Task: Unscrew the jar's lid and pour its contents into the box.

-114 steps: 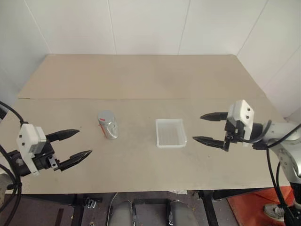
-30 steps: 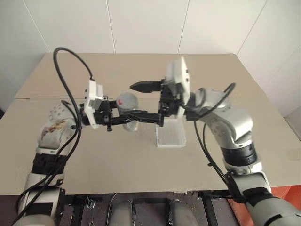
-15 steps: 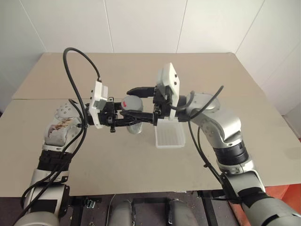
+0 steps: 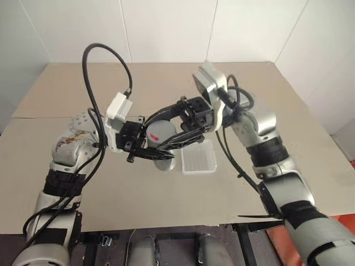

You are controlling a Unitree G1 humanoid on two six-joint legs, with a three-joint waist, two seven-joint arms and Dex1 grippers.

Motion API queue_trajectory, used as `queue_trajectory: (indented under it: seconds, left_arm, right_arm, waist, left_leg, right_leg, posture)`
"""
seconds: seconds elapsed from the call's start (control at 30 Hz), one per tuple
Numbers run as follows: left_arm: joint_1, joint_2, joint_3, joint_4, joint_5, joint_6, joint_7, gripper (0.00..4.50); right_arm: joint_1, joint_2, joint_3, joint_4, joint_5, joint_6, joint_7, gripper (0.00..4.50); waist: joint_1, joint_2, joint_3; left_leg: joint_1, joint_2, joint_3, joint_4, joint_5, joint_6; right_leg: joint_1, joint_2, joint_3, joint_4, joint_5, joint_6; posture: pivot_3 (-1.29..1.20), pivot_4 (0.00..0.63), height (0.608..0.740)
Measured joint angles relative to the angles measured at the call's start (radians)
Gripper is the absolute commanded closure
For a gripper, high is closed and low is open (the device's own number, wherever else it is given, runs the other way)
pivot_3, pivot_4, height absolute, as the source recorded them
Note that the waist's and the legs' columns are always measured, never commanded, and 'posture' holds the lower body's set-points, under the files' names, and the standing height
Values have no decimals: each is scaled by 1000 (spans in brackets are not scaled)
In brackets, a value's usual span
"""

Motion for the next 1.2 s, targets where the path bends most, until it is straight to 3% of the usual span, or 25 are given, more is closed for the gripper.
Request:
queue_trajectory:
  seconds: [0.13, 0.27, 0.47, 0.73, 0.97, 1.2]
  left_arm:
    - [0, -15, 8, 10, -11, 15, -4, 2522]
    - [3, -11, 14, 25, -6, 8, 10, 2522]
    - [37, 23, 60, 81, 31, -55, 38, 2522]
    - [44, -18, 59, 152, 90, -129, 102, 2522]
    - [43, -27, 56, 153, 99, -146, 108, 2522]
    - [44, -21, 65, 169, 112, -146, 124, 2522]
  right_arm:
    - [-27, 43, 1, 69, -33, -85, 7, 29]
    - [26, 15, -33, 13, -72, -89, -44, 29]
    - [198, -104, -133, -252, -111, 10, -285, 29]
    - [245, -54, -103, -574, -137, 208, -597, 29]
    - [193, 40, -3, -526, -270, 265, -773, 29]
    - [164, 82, 9, -457, -294, 285, -810, 29]
  waist:
    - [4, 0, 0]
    - [16, 0, 0]
    - [16, 0, 0]
    - [7, 0, 0]
    - [7, 0, 0]
    - [9, 0, 0]
  left_leg:
    - [-1, 0, 0, 0, 0, 0]
    - [-2, -1, 0, 1, 0, 0]
    - [-2, 0, 0, 1, 1, -1]
    - [-1, 0, 0, 0, 1, -1]
    - [-1, 0, 0, 0, 1, -1]
    - [-2, -1, 0, 0, 0, 0]
  right_leg:
    - [0, 0, 0, 0, 0, 0]
    - [0, -1, -1, 0, 0, 0]
    - [-1, -1, -1, 1, 0, 0]
    - [-1, -1, -1, 1, 0, 0]
    - [-1, -1, -1, 1, 0, 0]
    - [-1, -1, -1, 0, 0, 0]
  posture:
    - [0, 150, 740]
    - [0, 150, 740]
    - [0, 150, 740]
    - [0, 150, 740]
    - [0, 150, 740]
    - [0, 150, 740]
